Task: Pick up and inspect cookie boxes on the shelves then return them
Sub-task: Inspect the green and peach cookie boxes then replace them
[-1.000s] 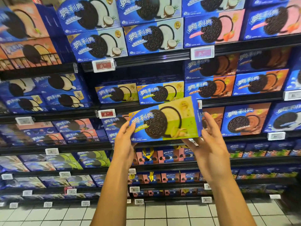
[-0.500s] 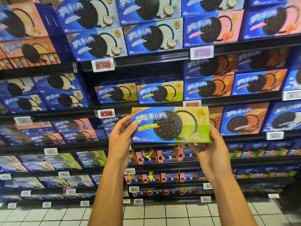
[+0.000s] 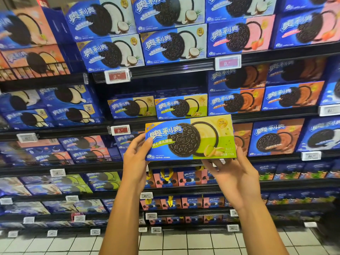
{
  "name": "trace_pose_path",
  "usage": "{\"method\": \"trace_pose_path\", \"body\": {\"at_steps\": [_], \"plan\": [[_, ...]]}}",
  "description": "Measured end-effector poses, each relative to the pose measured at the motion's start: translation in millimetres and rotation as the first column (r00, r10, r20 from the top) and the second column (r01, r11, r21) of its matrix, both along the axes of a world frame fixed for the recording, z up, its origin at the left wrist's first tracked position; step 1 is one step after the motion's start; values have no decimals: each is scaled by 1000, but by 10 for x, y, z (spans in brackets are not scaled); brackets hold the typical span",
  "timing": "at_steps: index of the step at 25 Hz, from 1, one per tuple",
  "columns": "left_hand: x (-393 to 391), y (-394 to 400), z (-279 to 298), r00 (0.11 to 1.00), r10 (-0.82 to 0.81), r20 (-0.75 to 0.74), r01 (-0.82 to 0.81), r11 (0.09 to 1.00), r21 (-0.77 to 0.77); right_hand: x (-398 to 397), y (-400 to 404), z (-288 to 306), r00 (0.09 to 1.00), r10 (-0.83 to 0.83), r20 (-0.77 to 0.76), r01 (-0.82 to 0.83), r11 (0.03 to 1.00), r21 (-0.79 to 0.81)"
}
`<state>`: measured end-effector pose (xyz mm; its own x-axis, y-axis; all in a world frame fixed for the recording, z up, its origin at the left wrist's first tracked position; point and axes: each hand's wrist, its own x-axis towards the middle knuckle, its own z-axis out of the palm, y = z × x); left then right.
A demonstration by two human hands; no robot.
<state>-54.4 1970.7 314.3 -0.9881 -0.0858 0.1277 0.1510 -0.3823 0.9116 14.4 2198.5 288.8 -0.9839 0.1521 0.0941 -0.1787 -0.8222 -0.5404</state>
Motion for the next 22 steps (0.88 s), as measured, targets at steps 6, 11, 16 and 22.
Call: {"method": "trace_pose_path", "body": {"at_steps": [6,11,16,22], "plan": [[-4,10,75,994,-62,94,70,994,-80,17,53,81,999,48,-11,-47,999,24],[-23,-66,193,991,-96,97,103,992,-71,17,96,217,992,124,18,-124,992,21],[13,-18,231,991,-95,95,105,989,-106,10,75,255,991,137,9,-137,990,-24],[52,-11,229,986,-167,12,168,985,-37,8,91,169,976,214,-42,-218,969,-118]]}}
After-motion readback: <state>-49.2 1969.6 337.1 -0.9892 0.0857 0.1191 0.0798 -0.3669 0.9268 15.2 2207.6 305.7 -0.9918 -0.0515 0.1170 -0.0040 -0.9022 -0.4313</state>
